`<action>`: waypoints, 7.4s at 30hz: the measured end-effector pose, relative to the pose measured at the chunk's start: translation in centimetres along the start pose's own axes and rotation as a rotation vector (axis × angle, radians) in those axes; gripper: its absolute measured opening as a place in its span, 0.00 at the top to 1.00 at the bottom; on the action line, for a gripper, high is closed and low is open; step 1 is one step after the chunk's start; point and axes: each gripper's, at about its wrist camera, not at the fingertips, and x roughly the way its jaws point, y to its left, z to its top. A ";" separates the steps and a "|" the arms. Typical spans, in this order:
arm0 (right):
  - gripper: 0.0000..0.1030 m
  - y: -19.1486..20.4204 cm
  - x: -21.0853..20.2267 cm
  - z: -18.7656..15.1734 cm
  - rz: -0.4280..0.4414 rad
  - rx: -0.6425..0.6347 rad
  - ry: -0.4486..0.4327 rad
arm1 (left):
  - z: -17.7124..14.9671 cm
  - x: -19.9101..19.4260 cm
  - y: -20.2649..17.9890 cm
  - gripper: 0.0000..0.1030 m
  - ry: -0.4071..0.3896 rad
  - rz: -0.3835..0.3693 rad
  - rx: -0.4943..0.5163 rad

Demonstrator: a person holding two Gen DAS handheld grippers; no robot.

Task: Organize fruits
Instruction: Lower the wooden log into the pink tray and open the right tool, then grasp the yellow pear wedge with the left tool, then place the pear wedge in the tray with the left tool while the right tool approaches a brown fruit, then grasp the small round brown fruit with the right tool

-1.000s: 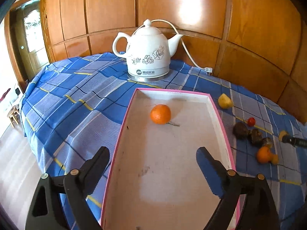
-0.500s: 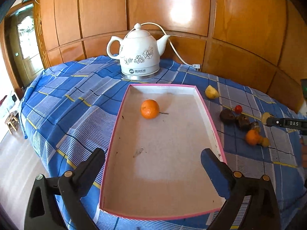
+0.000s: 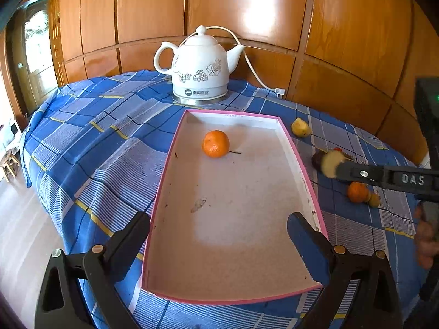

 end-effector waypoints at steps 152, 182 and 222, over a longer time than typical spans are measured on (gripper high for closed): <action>0.75 -14.4 -0.8 -4.7 -0.329 -0.034 0.203 | 2.3 3.6 -2.0 0.77 0.149 -0.283 0.008; 0.75 -14.8 -1.3 -4.8 -0.386 -0.020 0.193 | -0.5 1.0 -2.1 0.41 0.073 -0.040 0.091; 0.75 -14.4 -1.8 -5.2 -0.441 0.002 0.167 | -0.4 -0.6 -0.3 0.17 0.004 0.003 0.038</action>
